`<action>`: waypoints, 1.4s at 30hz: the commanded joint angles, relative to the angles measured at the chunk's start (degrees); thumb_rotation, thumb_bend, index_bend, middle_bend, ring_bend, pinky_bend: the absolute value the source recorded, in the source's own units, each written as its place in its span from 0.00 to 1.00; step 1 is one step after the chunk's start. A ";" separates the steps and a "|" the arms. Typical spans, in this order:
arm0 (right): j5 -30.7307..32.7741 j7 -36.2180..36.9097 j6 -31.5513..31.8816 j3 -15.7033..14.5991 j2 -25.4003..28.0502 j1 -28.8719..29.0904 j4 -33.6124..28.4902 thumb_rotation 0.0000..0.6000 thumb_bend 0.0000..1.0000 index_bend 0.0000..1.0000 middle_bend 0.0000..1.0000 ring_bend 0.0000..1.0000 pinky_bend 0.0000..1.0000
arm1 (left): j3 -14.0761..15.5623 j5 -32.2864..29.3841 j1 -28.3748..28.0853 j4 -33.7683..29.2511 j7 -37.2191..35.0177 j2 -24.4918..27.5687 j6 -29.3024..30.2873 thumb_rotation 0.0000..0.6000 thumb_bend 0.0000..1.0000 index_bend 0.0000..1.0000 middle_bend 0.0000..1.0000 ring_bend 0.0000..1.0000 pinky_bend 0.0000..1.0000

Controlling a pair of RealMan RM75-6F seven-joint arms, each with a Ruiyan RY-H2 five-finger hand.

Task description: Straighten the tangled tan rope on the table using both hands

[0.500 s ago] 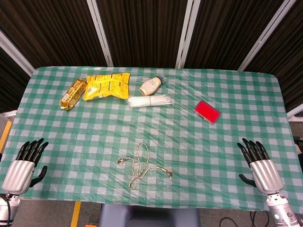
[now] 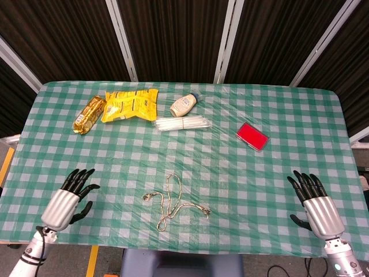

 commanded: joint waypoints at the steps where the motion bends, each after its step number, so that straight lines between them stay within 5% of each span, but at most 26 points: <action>1: -0.26 -0.14 -0.11 -0.16 -0.04 0.06 -0.06 1.00 0.23 0.00 0.00 0.00 0.00 | -0.49 -3.11 -3.91 -0.83 4.11 -4.06 -7.81 1.00 0.47 0.34 0.04 0.00 0.04; 8: 0.01 -0.83 -1.07 -0.24 -0.57 0.34 0.14 1.00 0.23 0.00 0.00 0.00 0.00 | -2.28 -8.00 -8.04 1.75 5.44 -11.41 -14.88 1.00 0.47 0.36 0.04 0.00 0.05; 23: 1.76 -2.28 -2.68 0.14 -1.28 0.71 0.27 1.00 0.23 0.00 0.00 0.00 0.00 | -4.81 -9.57 -13.93 17.21 6.68 -27.91 -15.99 1.00 0.43 0.42 0.11 0.01 0.09; 42: 2.45 -1.87 -2.48 0.34 -0.99 0.59 0.33 1.00 0.23 0.00 0.00 0.00 0.00 | -4.04 -13.20 -16.28 22.13 11.41 -31.74 -18.30 1.00 0.40 0.42 0.12 0.02 0.10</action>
